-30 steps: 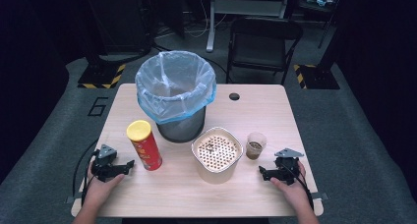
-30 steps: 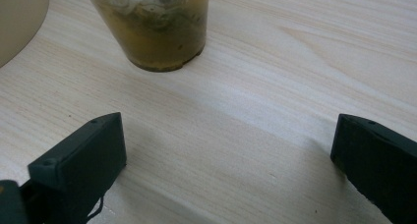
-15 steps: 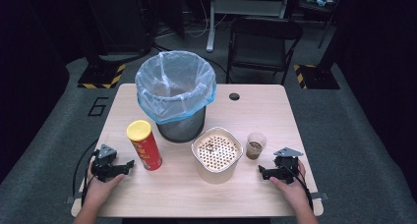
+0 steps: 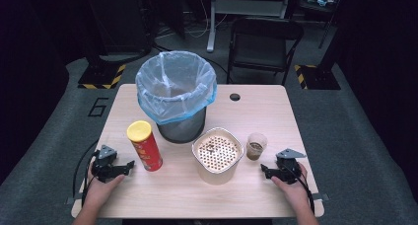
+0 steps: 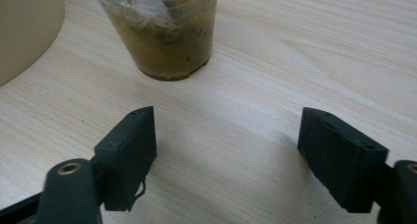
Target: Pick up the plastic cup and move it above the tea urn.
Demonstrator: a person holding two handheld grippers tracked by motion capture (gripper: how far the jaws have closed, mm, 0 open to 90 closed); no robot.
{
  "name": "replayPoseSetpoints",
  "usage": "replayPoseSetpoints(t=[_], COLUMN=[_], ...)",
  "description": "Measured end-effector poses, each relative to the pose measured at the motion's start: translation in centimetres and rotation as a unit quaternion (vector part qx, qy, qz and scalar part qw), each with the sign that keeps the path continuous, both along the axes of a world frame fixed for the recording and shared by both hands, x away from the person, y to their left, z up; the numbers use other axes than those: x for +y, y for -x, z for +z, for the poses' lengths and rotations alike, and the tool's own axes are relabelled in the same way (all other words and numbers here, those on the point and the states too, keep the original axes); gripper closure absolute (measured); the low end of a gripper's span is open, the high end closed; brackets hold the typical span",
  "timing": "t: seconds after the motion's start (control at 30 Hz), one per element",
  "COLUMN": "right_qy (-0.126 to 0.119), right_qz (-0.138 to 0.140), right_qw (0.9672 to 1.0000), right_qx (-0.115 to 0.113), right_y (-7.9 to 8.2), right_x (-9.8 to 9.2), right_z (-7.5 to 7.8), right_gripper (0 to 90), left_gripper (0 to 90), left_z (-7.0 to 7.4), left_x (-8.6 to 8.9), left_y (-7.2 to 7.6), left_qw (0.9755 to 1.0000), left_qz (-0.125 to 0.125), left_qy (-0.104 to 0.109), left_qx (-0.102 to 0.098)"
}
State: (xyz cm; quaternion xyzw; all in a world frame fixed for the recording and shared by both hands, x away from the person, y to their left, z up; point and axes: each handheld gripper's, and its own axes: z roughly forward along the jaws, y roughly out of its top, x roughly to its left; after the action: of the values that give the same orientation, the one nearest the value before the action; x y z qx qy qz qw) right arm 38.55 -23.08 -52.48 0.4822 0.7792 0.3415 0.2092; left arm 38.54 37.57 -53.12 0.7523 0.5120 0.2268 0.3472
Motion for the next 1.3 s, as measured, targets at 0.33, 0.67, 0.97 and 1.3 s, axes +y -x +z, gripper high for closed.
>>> replayPoseSetpoints(t=[0.33,0.67,0.97,1.3], right_qy=[-0.044,-0.059,-0.048,-0.052], right_qz=[-0.004,0.001,0.005,0.002], right_qw=[0.9988,0.9982,0.9986,0.9985], right_qx=[-0.023,-0.011,-0.022,-0.018], right_y=[1.6,0.3,-1.1,-2.8], right_x=[0.6,1.7,3.6,4.9], right_z=[3.1,4.3,4.7,4.4], right_gripper=[20.8,15.9,14.1,15.3], left_gripper=[16.5,16.6,16.5,16.5], left_z=[0.0,0.0,0.0,0.0], left_x=[0.0,0.0,0.0,-0.1], left_y=[0.0,0.0,0.0,0.0], left_qw=[1.0000,1.0000,1.0000,1.0000], left_qz=[0.001,0.000,0.001,0.002], left_qy=[0.000,-0.002,-0.002,0.001], left_qx=[0.001,0.000,0.002,0.003])
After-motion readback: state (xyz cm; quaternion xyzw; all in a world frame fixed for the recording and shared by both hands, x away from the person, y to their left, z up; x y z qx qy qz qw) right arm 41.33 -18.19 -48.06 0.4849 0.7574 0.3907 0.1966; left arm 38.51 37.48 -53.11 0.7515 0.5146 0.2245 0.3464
